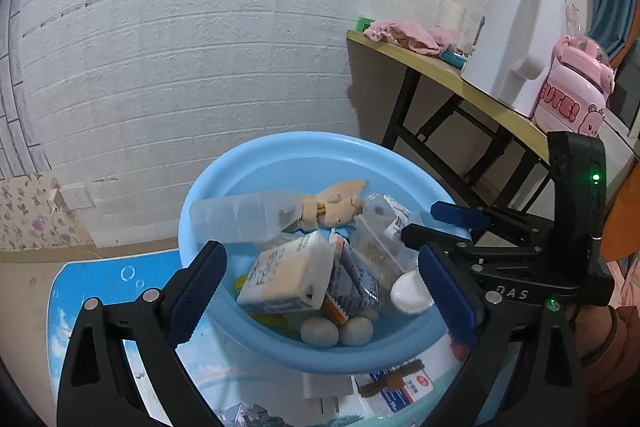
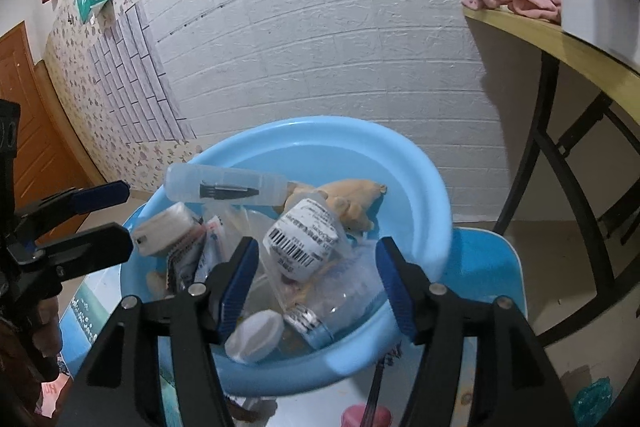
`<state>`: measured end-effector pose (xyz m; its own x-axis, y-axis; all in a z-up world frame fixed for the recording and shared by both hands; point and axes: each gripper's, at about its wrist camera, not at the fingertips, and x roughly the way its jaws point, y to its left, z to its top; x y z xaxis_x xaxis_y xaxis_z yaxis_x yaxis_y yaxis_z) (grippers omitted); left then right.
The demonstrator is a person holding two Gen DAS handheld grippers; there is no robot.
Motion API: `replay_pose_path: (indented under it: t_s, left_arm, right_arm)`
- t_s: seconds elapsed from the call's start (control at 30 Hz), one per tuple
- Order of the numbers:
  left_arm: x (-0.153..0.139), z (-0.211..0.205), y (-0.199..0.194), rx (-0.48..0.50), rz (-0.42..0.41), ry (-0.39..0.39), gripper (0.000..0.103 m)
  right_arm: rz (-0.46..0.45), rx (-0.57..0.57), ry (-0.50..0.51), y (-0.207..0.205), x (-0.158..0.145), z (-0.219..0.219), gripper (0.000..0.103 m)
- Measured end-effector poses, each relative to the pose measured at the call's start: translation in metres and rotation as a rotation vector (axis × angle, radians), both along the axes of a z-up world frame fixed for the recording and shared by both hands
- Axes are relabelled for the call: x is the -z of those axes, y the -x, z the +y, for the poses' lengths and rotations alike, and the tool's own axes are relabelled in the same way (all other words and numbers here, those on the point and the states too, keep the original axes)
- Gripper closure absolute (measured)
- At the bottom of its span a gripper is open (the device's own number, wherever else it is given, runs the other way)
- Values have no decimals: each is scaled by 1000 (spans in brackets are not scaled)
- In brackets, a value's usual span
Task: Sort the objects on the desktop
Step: 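Move both grippers back over the table toward the charger and toothpick box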
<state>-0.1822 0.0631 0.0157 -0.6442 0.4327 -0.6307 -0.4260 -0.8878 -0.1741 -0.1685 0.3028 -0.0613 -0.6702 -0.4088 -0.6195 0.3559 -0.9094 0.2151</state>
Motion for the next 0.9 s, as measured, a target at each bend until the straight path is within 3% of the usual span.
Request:
replay_pose_path:
  t_s: [0.7, 0.9]
  left_arm:
    - [16, -27, -36, -58, -33, 11, 6]
    - [21, -34, -48, -66, -42, 20, 2]
  right_arm:
    - [48, 0, -32, -48, -9, -5, 42]
    - [40, 16, -42, -60, -8, -6, 33]
